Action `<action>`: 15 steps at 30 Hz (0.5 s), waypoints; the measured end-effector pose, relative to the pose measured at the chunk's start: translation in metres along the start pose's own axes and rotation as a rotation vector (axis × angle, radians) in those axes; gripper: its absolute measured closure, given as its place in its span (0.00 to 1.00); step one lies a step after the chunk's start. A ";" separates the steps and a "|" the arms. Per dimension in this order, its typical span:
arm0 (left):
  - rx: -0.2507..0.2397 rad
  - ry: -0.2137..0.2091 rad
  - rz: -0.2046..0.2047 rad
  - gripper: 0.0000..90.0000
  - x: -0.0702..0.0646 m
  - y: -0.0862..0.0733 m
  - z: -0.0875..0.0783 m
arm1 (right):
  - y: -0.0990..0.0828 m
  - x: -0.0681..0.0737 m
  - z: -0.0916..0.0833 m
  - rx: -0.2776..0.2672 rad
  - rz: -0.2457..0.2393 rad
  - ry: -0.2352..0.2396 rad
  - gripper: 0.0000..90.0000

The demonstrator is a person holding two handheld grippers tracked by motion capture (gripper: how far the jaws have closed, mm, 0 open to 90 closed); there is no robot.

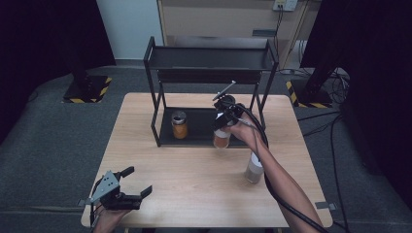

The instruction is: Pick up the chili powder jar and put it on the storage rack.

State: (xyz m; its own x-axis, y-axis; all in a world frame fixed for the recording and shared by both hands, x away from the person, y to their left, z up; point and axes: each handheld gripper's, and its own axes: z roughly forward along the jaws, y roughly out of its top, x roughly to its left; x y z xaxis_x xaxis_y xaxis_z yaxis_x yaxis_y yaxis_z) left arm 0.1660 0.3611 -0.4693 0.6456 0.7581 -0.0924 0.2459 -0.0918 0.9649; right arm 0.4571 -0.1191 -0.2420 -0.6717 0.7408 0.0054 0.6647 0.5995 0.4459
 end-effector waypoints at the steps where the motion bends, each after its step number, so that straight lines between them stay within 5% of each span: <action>1: -0.001 0.000 -0.001 0.00 0.000 0.000 0.000 | 0.002 -0.001 0.001 0.000 -0.002 0.001 0.35; 15: 0.000 0.002 -0.007 0.00 0.001 0.000 0.000 | 0.032 -0.003 0.021 0.004 -0.014 -0.010 0.35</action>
State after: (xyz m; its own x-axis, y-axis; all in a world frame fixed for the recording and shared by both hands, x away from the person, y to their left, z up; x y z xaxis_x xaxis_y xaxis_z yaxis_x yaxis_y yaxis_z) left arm 0.1659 0.3619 -0.4697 0.6424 0.7600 -0.0986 0.2505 -0.0867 0.9642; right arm 0.4874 -0.0959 -0.2464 -0.6778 0.7352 -0.0100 0.6564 0.6111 0.4424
